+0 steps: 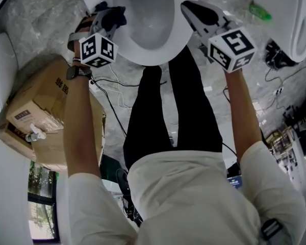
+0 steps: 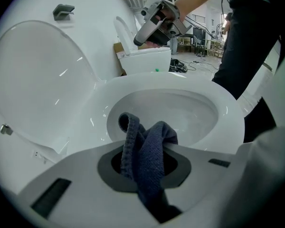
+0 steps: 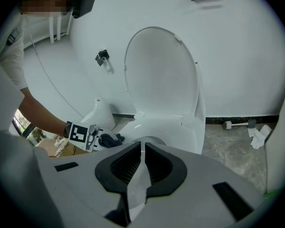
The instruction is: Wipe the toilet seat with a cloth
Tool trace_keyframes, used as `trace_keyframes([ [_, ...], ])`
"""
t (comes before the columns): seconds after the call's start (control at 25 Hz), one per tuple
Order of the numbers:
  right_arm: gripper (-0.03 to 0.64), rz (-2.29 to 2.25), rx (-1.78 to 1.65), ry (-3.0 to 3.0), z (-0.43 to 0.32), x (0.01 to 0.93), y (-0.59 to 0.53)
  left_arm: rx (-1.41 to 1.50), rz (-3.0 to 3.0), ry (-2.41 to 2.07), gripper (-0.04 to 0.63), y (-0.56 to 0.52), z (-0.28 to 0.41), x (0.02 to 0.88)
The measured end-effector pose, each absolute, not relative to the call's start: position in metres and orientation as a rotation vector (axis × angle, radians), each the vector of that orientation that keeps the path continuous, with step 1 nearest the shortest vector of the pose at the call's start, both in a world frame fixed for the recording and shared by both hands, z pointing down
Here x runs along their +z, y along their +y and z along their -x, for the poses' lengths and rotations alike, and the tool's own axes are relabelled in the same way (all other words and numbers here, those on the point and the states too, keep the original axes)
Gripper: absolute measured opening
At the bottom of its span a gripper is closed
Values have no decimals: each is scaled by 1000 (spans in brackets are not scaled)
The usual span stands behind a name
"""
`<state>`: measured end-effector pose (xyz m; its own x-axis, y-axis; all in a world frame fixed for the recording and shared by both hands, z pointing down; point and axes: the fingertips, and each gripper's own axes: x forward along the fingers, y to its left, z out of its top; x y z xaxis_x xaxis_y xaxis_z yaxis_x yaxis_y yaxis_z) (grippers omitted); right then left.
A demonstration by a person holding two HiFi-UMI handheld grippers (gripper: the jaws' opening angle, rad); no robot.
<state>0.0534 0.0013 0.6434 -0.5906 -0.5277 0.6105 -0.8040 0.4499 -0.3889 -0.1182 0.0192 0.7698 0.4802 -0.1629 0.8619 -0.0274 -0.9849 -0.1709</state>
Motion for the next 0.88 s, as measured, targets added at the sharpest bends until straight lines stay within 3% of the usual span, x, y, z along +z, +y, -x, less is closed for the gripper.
trace_keyframes([
  [0.88, 48, -858, 880, -2372, -22, 611, -2, -1553, 2587, 190, 44, 12, 115, 770],
])
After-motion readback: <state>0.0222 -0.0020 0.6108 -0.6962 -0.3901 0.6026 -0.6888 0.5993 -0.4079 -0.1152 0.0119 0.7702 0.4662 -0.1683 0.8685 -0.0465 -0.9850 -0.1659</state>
